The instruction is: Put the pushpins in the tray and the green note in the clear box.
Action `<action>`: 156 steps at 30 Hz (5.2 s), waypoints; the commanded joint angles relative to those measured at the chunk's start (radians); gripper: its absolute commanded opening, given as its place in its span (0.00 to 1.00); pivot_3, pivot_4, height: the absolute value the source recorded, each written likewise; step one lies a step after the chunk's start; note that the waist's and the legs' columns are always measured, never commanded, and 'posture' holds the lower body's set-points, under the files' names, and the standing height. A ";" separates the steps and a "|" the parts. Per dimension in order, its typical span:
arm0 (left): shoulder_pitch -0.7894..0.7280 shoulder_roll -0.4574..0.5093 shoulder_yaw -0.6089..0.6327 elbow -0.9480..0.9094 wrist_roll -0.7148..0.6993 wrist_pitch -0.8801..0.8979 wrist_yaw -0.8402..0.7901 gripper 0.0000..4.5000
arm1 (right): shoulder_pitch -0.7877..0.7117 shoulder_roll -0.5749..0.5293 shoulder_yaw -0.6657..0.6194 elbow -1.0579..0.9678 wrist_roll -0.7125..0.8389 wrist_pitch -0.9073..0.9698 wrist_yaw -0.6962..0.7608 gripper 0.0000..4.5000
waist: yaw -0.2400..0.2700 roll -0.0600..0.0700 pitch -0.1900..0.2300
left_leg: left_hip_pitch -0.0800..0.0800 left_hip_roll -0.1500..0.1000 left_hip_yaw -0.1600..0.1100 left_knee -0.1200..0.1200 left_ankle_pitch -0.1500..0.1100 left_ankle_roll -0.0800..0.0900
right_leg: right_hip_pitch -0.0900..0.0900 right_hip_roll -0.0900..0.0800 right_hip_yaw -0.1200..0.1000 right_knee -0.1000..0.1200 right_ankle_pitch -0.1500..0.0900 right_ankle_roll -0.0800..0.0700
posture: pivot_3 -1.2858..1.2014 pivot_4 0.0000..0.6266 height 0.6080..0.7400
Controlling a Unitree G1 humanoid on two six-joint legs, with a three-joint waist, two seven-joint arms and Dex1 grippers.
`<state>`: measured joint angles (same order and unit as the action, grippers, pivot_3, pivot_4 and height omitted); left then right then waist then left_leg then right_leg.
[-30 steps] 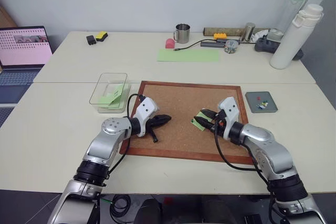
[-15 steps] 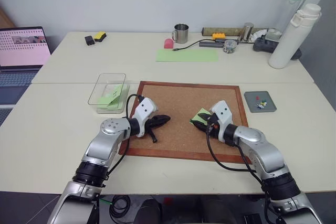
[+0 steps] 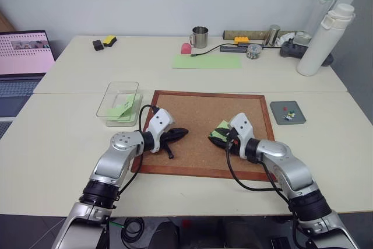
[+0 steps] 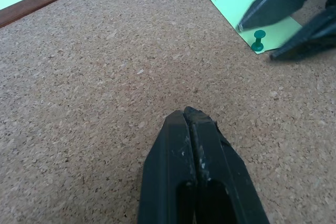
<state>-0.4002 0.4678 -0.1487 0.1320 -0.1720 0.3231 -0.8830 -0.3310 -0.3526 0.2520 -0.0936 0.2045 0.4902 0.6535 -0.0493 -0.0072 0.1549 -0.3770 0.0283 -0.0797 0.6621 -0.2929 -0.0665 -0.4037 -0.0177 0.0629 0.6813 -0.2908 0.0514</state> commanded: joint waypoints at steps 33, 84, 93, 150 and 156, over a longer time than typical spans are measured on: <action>0.014 0.005 -0.015 0.035 0.019 0.010 0.004 0.00 | -0.108 0.035 -0.134 -0.215 0.113 0.060 0.008 0.00 | -0.001 0.000 0.000 | -0.001 0.000 -0.001 0.000 0.000 0.000 | 0.000 0.000 -0.001 0.000 0.000 0.000 | 0.52 0.24 1.00; -0.165 -0.056 0.332 -0.173 -0.681 0.703 0.056 0.67 | -0.205 -0.208 -0.119 -0.084 -0.113 -0.407 0.198 0.00 | 0.013 -0.006 0.004 | -0.003 0.000 -0.001 0.001 0.002 -0.004 | -0.001 -0.002 -0.001 -0.001 0.000 0.000 | 0.52 0.24 1.00; -0.170 -0.052 0.245 -0.176 -0.658 0.660 -0.003 0.67 | -0.242 -0.195 -0.119 -0.119 -0.078 -0.359 0.187 0.00 | 0.016 -0.006 0.004 | -0.003 -0.001 -0.001 0.001 0.002 -0.004 | -0.001 -0.002 -0.002 -0.001 0.000 0.000 | 0.52 0.24 1.00; -0.333 -0.101 -0.144 -0.074 -0.183 0.059 -0.163 0.00 | -0.018 -0.176 -0.514 0.034 -0.021 -0.072 -0.177 0.00 | 0.024 -0.006 0.005 | -0.003 -0.002 0.001 0.001 0.002 -0.004 | -0.001 -0.003 0.000 -0.001 0.000 0.000 | 0.52 0.24 1.00; -0.355 -0.163 -0.195 -0.024 -0.081 -0.128 -0.176 0.00 | -0.145 -0.161 -0.602 0.272 0.039 -0.019 -0.252 0.00 | 0.008 -0.004 0.005 | -0.002 -0.002 0.003 0.000 0.000 -0.001 | -0.002 -0.001 0.003 -0.001 0.000 0.000 | 0.52 0.24 1.00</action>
<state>-0.7524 0.3043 -0.3348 0.1108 -0.2818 0.2514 -1.0442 -0.4405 -0.5126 -0.3251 0.1650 0.2197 0.4710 0.4119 -0.0411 -0.0116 0.1601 -0.3786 0.0267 -0.0763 0.6621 -0.2926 -0.0668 -0.4054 -0.0186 0.0662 0.6806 -0.2907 0.0514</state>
